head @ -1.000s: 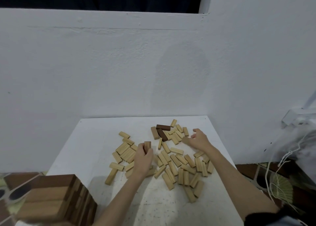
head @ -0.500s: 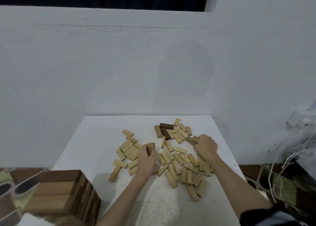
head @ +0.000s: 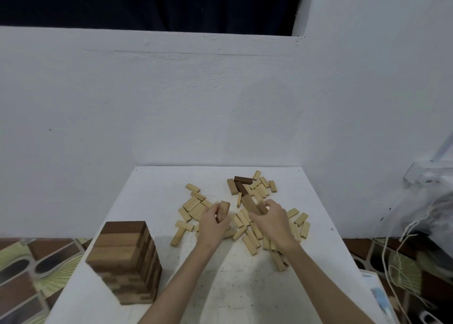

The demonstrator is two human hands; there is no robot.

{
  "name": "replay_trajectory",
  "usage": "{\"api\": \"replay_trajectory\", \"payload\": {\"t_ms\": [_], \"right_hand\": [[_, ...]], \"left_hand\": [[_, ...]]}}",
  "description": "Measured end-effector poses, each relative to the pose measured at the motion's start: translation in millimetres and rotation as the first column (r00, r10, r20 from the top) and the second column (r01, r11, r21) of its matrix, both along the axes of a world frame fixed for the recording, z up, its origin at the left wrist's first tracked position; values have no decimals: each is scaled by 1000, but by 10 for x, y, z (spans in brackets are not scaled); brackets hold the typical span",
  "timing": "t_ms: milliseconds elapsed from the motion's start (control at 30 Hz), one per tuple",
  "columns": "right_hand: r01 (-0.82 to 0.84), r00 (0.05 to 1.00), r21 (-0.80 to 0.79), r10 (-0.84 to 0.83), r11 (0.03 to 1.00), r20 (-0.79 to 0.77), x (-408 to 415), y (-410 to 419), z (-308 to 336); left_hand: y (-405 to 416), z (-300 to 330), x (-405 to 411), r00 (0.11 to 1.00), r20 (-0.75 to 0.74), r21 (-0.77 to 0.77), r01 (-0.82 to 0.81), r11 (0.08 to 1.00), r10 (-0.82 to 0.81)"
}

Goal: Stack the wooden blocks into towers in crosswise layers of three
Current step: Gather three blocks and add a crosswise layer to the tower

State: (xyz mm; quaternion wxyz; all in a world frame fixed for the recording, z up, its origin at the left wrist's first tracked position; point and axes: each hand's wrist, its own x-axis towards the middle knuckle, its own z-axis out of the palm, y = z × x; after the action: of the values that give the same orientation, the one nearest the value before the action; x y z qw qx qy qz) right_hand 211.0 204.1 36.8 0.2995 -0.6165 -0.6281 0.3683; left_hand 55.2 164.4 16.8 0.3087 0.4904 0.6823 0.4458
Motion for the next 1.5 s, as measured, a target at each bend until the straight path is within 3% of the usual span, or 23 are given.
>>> {"api": "replay_trajectory", "payload": {"t_ms": [300, 567, 700, 1033, 1267, 1500], "right_hand": [[-3, 999, -76, 0, 997, -42, -176, -632, -133], [8, 998, -115, -2, 993, 56, -284, -891, -318], [9, 996, -184, 8, 983, 89, -301, -967, -386], [12, 982, -241, 34, 970, 187, -410, -1048, -501], [24, 1000, -167, -22, 986, 14, -338, -848, -351], [-3, 989, -233, 37, 973, 141, -202, -722, -345]], "left_hand": [[-498, -77, -81, 997, 14, 2, -71, 997, 71], [-778, -271, -157, 969, -243, -82, 28, 996, -47], [-807, -317, -185, 949, -303, -189, 35, 981, -92], [-829, -321, -158, 969, -190, -257, 103, 961, -155], [-793, -286, -306, 948, -136, -362, 224, 905, -289], [-776, -274, -307, 928, -136, -336, 286, 898, -347]]}}
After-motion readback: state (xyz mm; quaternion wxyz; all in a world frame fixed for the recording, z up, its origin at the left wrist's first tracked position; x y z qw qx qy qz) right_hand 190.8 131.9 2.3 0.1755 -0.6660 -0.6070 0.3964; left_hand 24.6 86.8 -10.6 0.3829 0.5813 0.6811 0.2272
